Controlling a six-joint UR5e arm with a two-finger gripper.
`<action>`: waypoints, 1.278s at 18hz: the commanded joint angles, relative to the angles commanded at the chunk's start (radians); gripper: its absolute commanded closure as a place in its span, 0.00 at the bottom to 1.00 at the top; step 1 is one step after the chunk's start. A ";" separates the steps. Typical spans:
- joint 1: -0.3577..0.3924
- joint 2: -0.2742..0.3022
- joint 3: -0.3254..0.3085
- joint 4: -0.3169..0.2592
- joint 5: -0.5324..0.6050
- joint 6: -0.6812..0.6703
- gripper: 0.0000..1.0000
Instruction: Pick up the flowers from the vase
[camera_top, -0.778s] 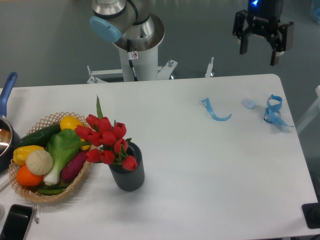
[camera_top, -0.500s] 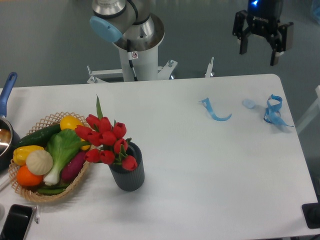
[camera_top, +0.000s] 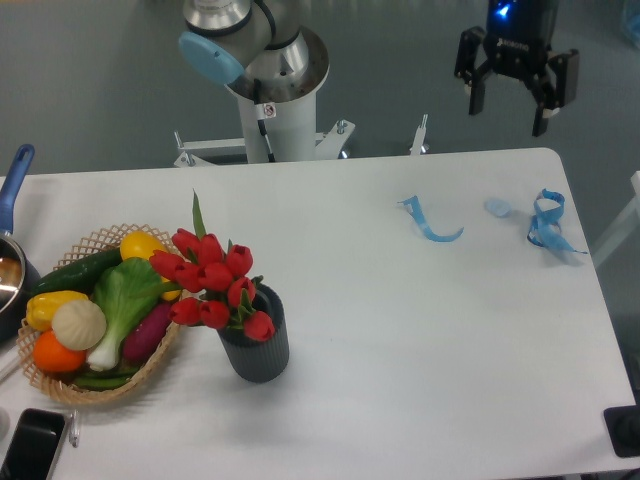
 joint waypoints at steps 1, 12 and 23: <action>-0.008 -0.002 0.000 0.009 -0.012 -0.028 0.00; -0.048 -0.003 -0.090 0.041 -0.178 -0.145 0.00; -0.147 -0.049 -0.153 0.080 -0.267 -0.212 0.00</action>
